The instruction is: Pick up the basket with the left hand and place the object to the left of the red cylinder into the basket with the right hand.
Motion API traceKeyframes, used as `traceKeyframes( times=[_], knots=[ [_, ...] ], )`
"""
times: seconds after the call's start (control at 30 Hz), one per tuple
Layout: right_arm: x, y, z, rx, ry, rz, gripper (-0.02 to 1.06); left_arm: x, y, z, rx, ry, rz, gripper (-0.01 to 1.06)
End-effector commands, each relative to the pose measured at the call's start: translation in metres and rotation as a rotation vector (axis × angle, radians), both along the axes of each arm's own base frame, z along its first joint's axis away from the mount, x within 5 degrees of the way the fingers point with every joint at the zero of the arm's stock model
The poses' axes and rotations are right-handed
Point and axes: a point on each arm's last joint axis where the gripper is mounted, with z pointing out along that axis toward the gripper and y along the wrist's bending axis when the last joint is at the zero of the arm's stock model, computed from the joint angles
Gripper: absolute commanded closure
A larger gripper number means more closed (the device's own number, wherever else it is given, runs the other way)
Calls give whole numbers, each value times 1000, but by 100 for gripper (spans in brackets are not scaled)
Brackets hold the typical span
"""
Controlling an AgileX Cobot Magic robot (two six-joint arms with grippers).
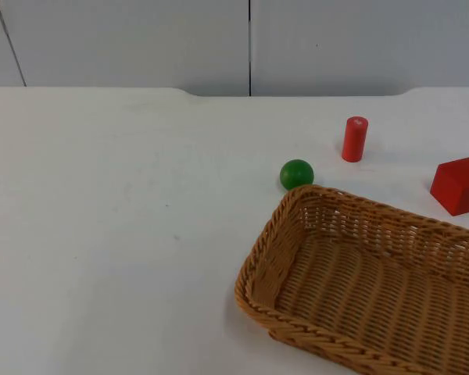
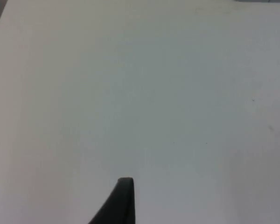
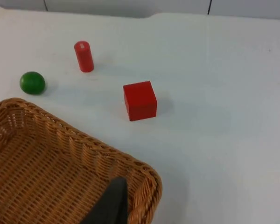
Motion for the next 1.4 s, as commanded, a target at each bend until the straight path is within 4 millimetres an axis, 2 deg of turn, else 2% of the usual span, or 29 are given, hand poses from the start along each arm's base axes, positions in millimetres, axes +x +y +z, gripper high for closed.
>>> traceKeyframes(
  times=[0.0,0.2,0.37,0.6,0.7,0.77,0.83,0.97,1.0,1.17,1.23,1.33,1.37],
  knots=[
    [19,1,-2,2,28,-4,-1,18,0,4,-10,13,0,0],
    [50,4,-18,-3,151,-7,-1,52,-1,-8,-34,123,-2,0],
    [62,6,-28,10,219,-5,-1,66,-5,-17,-59,181,-33,0],
    [67,7,-32,11,248,-5,-1,85,-15,-30,-121,274,-139,0],
    [68,7,-32,12,241,-5,-1,97,-20,-38,-163,309,-176,0],
    [68,7,-31,12,233,-5,-1,113,-24,-48,-176,309,-195,3],
    [68,7,-31,12,233,-5,-1,117,-25,-50,-174,311,-199,5],
    [69,7,-31,13,224,-4,-1,139,-50,-71,-170,384,-277,7],
    [69,7,-31,13,224,-4,-1,139,-50,-71,-170,384,-277,7],
    [69,7,-31,13,224,-4,-1,173,-99,-79,-140,447,-425,7],
    [69,7,-31,13,224,-4,-1,177,-106,-80,-136,455,-445,7],
    [69,7,-31,13,224,-4,-1,196,-138,-90,-120,488,-514,7],
    [69,7,-31,13,224,-4,-1,206,-155,-97,-111,507,-545,7]
  ],
)
